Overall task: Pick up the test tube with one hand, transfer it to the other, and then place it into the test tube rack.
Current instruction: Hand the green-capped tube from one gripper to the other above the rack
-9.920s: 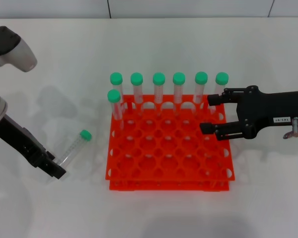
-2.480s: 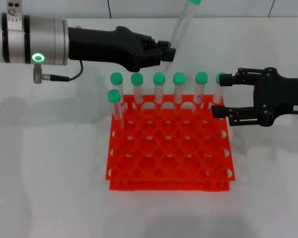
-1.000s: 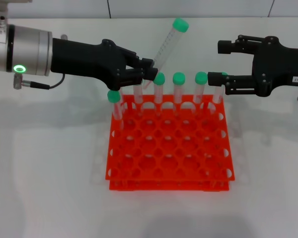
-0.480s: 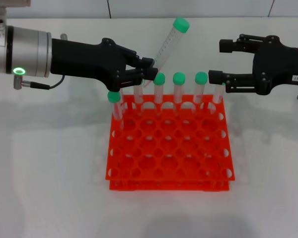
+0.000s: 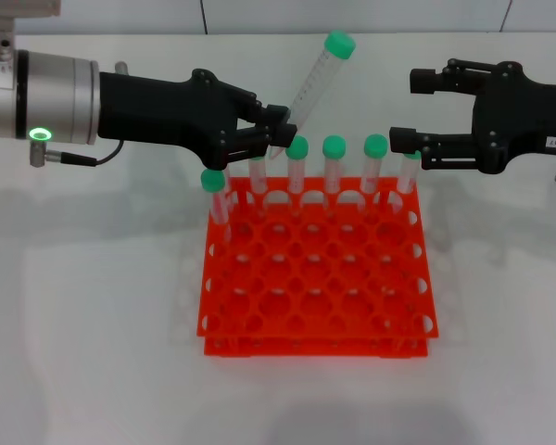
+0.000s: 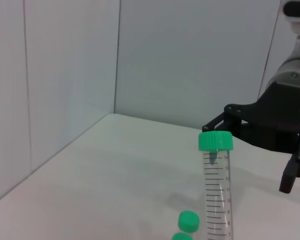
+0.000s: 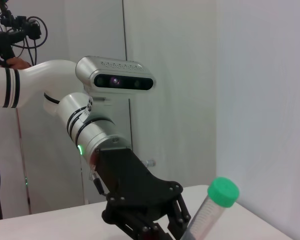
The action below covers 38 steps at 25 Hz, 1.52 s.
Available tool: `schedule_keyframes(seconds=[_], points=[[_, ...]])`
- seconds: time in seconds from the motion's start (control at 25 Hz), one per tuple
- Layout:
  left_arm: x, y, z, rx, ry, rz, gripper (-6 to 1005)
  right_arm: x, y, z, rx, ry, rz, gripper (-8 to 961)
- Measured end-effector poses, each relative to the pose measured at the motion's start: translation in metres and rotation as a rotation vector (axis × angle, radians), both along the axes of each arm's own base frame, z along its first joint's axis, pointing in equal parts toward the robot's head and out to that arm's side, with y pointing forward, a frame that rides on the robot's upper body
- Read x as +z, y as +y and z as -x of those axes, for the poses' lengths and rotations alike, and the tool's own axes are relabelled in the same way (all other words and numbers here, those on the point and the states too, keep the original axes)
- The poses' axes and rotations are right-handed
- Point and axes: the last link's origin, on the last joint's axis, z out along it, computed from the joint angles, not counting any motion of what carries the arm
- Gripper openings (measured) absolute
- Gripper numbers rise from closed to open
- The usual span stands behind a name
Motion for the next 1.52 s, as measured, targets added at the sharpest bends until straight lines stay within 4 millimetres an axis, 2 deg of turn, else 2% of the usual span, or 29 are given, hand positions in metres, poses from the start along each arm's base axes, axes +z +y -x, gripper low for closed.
schedule_keyframes(seconds=[0.4,1.0,1.52], points=[[-0.009,0.001,-0.008,-0.020,-0.014,-0.012,256,0.001,0.002,0.000,-0.003,-0.001,-0.009,747],[-0.012,-0.005,0.000,0.006,-0.023,0.000,262,0.000,0.003,0.003,-0.001,0.004,-0.012,746],[-0.014,-0.007,0.000,0.012,-0.027,0.005,268,0.002,0.006,0.016,0.012,0.077,-0.014,745]])
